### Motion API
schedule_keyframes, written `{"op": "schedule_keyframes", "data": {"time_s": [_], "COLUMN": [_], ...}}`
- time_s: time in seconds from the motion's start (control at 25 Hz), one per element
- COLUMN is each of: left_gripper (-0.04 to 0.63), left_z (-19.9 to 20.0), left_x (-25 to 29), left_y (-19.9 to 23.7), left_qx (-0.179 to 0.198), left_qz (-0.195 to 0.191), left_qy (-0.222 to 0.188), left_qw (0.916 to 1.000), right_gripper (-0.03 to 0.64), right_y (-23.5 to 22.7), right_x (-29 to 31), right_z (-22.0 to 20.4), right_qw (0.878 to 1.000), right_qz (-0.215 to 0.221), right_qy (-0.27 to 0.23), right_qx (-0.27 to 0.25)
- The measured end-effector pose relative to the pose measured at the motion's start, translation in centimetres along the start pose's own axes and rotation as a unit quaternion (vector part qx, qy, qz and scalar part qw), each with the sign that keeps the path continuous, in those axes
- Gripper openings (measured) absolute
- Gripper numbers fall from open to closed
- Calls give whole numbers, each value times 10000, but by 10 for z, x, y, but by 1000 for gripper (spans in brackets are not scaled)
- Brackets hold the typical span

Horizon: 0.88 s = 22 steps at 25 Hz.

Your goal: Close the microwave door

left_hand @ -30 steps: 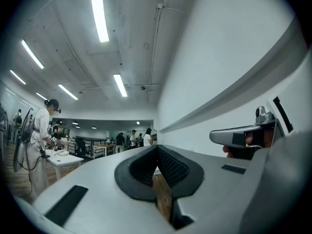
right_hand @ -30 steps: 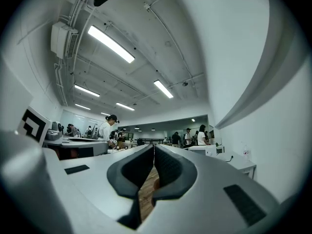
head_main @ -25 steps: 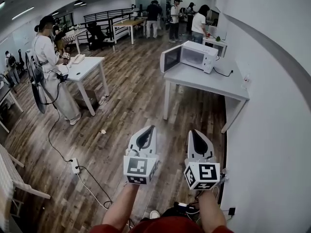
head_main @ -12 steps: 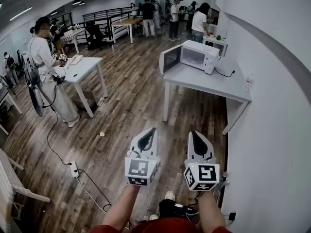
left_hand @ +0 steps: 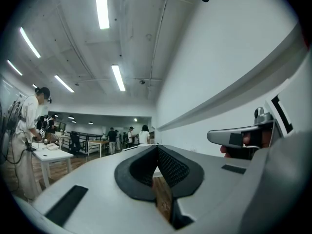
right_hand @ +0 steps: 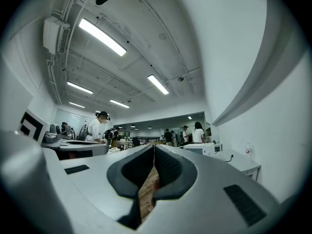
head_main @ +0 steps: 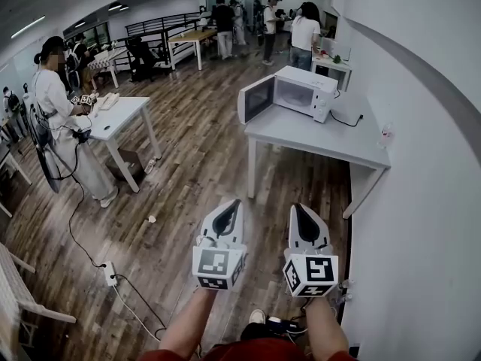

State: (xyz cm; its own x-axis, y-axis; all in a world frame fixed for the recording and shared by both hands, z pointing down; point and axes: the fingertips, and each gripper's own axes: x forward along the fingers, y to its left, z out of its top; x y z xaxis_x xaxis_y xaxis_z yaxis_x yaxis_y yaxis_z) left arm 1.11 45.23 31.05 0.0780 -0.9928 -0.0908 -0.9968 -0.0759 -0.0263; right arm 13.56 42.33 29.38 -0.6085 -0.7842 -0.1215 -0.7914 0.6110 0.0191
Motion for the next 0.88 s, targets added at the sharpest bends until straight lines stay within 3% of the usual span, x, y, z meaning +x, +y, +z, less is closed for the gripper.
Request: {"op": "schedule_keyframes", "data": {"time_s": [0.56, 0.88], "left_gripper": [26, 26], "left_z": [-9, -19], "left_x": [89, 126], "left_y": [-6, 15], "left_qx": [64, 60], "left_qz": [175, 216], "left_qy": [28, 14], "left_qw": [9998, 9997], "right_gripper": [28, 28], "right_y": [-71, -80], "right_x": [61, 104], "right_z": [-13, -25], "right_qw": [9998, 9999], "right_qz": [28, 59], "right_qy": [-32, -10], "right_qx": [182, 160]}}
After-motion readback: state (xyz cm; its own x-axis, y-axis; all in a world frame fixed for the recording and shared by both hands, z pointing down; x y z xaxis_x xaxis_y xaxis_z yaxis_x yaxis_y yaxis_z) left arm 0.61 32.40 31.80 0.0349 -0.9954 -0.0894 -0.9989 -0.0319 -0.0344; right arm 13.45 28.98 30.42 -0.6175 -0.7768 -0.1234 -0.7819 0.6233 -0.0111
